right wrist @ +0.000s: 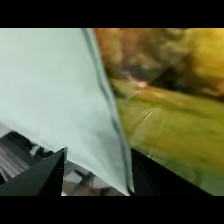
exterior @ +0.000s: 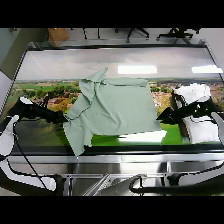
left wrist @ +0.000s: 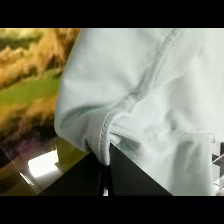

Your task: Fold the shirts.

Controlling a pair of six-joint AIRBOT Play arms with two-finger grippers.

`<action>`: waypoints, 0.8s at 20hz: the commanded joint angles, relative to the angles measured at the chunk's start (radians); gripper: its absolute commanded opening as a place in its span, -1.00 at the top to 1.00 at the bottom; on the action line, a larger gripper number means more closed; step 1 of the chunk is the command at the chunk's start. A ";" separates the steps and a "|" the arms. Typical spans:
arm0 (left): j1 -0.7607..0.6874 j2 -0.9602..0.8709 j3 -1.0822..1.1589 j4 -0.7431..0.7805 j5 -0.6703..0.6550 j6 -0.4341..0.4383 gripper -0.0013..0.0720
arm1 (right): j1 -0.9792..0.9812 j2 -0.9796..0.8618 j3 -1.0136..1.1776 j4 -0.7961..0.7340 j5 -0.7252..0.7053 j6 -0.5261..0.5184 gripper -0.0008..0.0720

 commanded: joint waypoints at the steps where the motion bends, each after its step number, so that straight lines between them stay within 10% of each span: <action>1: -0.001 -0.002 0.042 -0.017 -0.061 -0.021 0.93 | 0.093 -0.012 -0.022 -0.025 -0.027 -0.029 0.11; 4: -0.001 0.028 0.078 -0.126 -0.126 -0.021 0.94 | 0.147 0.010 -0.019 0.086 -0.007 -0.084 0.92; 11: 0.122 0.410 0.329 -0.541 -0.346 -0.031 0.94 | 0.039 0.392 0.353 0.476 0.087 -0.132 0.92; 16: 0.447 0.736 0.547 -1.009 -0.102 -0.055 0.94 | -0.166 0.631 0.749 0.601 -0.047 -0.119 0.92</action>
